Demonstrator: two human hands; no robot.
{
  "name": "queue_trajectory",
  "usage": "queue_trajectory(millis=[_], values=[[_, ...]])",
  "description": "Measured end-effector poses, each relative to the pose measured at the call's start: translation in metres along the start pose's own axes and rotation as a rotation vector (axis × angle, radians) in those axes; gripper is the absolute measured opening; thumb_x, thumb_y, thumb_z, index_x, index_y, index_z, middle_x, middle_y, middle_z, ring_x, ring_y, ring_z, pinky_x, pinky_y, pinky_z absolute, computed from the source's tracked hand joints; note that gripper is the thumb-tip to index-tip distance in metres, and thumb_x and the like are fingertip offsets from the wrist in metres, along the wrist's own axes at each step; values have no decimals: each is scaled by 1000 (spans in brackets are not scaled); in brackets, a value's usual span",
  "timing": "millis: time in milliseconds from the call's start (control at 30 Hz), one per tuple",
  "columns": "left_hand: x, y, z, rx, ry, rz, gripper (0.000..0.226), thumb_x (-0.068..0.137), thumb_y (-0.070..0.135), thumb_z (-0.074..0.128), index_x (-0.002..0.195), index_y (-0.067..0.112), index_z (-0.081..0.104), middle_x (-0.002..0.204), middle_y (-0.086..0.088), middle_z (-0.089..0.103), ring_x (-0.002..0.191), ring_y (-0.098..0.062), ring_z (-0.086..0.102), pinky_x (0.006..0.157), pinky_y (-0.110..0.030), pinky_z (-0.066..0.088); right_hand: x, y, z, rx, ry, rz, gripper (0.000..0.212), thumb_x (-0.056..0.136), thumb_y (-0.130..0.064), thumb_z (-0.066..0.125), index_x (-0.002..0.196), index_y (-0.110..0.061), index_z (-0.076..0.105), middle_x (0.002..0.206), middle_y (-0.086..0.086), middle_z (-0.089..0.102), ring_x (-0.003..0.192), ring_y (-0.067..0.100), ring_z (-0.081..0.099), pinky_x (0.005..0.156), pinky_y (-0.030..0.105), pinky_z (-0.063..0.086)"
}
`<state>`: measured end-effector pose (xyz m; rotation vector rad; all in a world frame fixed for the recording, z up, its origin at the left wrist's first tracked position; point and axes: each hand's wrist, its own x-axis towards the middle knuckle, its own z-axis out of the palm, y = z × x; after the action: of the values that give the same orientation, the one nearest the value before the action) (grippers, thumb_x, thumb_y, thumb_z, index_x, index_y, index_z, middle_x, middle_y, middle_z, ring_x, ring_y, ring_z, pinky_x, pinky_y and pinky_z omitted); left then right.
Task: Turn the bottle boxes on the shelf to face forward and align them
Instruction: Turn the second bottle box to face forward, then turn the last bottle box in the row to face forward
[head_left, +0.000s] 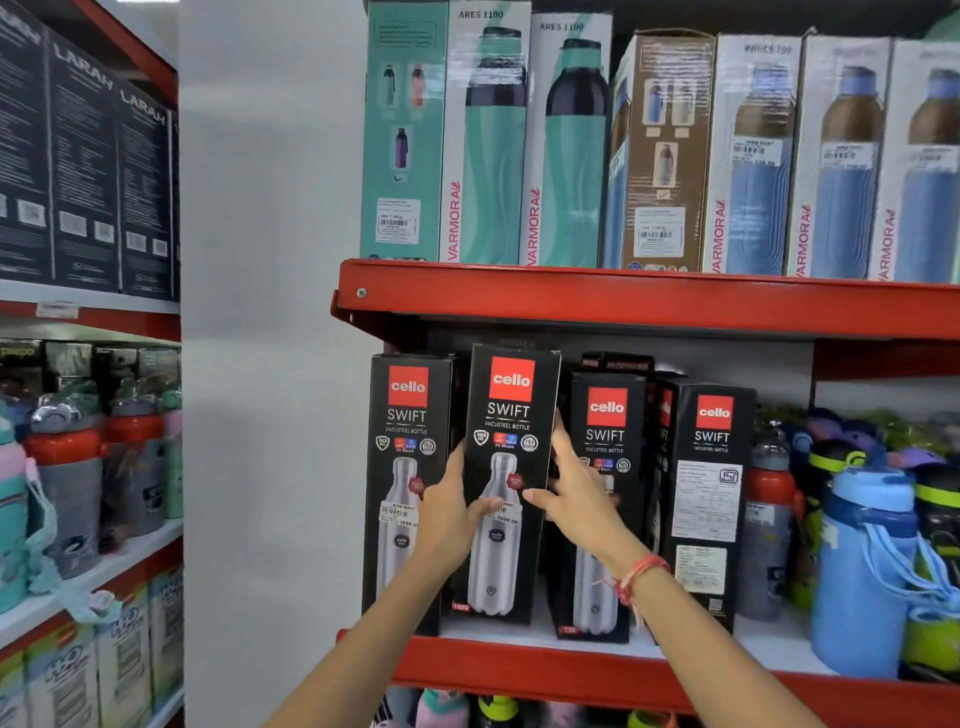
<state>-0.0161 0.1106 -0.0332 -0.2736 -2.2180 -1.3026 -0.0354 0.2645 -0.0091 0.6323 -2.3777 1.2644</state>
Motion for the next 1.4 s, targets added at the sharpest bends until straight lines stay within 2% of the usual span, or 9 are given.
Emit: queue_trajectory(millis=[400, 500, 600, 700, 767, 867, 1033, 1300, 1400], values=[[7, -15, 17, 163, 0, -117, 78, 90, 18, 62, 150, 14, 12, 112, -18, 69, 96, -31, 67, 86, -38, 52, 7, 21, 13, -122, 0, 44, 102, 90, -5, 62, 150, -40, -13, 133, 8, 57, 108, 25, 63, 87, 30, 50], [10, -13, 22, 354, -9, -168, 72, 92, 16, 59, 147, 5, 14, 113, -22, 67, 104, -35, 65, 89, -43, 51, 1, 21, 10, -104, 38, 28, 88, 90, -5, 62, 152, -35, 7, 138, 0, 53, 106, 14, 62, 83, 18, 48], [5, -3, 23, 899, 35, -45, 54, 96, 13, 53, 141, 0, 27, 108, -15, 69, 99, -30, 68, 76, -32, 52, -10, 22, -3, -110, 254, -68, 56, 90, -9, 63, 140, -27, 47, 122, -10, 64, 90, 0, 65, 74, 4, 48], [2, 17, 24, 1040, 92, 120, 22, 101, 21, 41, 110, 7, 56, 99, -8, 70, 89, -27, 69, 60, -28, 41, -20, 29, -24, -229, 599, -112, 28, 88, -13, 64, 115, -21, 66, 97, -6, 72, 77, 9, 67, 67, 27, 57], [4, 29, 31, 917, 139, 160, 38, 101, 39, 35, 99, 11, 61, 91, -8, 71, 85, -29, 69, 60, -29, 38, -24, 38, -36, -300, 733, -36, 30, 86, -17, 67, 115, -18, 62, 101, 1, 66, 87, 19, 62, 67, 32, 54], [3, 39, 55, 376, 6, 223, 33, 95, 39, 50, 101, 14, 71, 88, -4, 75, 81, -20, 69, 74, -32, 54, -30, 57, -45, -462, 864, 199, 71, 72, -26, 79, 132, -13, 43, 127, 18, 46, 110, 33, 41, 78, 45, 47], [-4, 44, 107, 25, -114, 136, 23, 94, 18, 57, 110, 9, 70, 99, -7, 76, 90, -15, 69, 86, -33, 56, -37, 93, -56, -307, 688, 545, 124, 65, -34, 86, 152, -18, -2, 149, 24, 22, 130, 46, 29, 93, 60, 41], [-4, 64, 155, -182, -316, 55, 50, 98, 19, 50, 144, 9, 34, 146, -5, 46, 135, -16, 43, 108, -22, 34, -58, 122, -96, -118, 601, 351, 96, 57, -44, 87, 135, -18, 37, 121, 8, 64, 110, 32, 59, 83, 41, 50], [-4, 69, 162, -250, -367, 89, 58, 95, 33, 54, 145, 29, 24, 137, 30, 34, 130, 11, 32, 105, -7, 27, -67, 116, -118, -38, 579, 258, 95, 52, -51, 85, 132, -26, 39, 114, -1, 65, 107, 24, 60, 79, 34, 46]])
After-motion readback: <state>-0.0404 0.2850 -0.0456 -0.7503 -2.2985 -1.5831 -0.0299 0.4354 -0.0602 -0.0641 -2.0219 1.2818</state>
